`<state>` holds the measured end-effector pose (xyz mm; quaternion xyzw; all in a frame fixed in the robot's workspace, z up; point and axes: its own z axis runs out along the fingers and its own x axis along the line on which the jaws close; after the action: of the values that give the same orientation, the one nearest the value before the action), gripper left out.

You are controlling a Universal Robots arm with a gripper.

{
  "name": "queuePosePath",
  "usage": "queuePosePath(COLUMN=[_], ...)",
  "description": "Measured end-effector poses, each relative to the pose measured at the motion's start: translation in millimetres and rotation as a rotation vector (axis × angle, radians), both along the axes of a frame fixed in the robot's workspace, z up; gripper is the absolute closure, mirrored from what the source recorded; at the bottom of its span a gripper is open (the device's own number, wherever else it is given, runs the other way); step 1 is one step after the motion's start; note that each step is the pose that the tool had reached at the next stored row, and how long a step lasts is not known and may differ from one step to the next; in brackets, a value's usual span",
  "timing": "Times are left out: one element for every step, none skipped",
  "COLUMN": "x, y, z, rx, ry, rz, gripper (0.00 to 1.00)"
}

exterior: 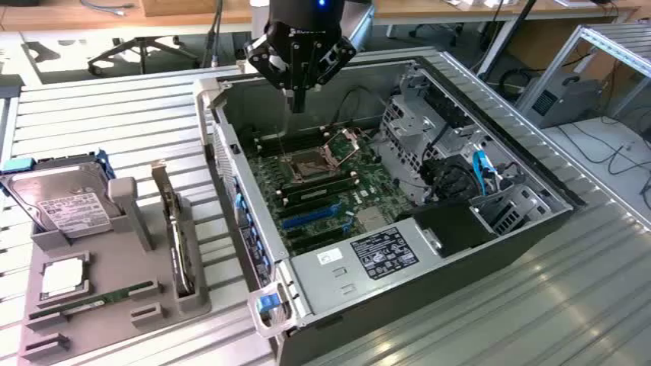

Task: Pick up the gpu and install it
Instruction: 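Reach for the gpu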

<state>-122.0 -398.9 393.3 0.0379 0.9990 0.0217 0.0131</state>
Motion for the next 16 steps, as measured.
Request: queuePosePath(x=[-0.2,-1.4,-2.1,-2.4,-2.7,-2.9,-3.4,-4.1,-4.9,-5.7,-6.5,-7.1,-7.8,-8.3,-8.6,-8.9], y=[0.0,0.0,0.0,0.0,0.0,0.0,0.0,-0.1,0.0,0.0,0.0,0.0,0.0,0.0,0.0,0.0], z=[0.0,0.0,0.0,0.0,0.0,0.0,0.0,0.0,0.0,0.0,0.0,0.0,0.0,0.0,0.0,0.0], rx=[0.0000,0.0000,0.0000,0.0000,-0.0001,0.0000,0.0000,0.0000,0.0000,0.0000,0.0000,0.0000,0.0000,0.0000,0.0000,0.0000], ry=[0.0000,-0.0001,-0.0002,-0.0002,-0.0001,-0.0002,-0.0002,-0.0003,-0.0006,-0.0009,-0.0012,-0.0013,-0.0014,-0.0015,-0.0016,-0.0015], rz=[0.000,0.000,0.000,0.000,0.000,0.000,0.000,0.000,0.000,0.000,0.000,0.000,0.000,0.000,0.000,0.000], gripper=[0.89,0.89,0.89,0.89,0.89,0.89,0.89,0.89,0.89,0.89,0.89,0.89,0.89,0.89,0.89,0.89])
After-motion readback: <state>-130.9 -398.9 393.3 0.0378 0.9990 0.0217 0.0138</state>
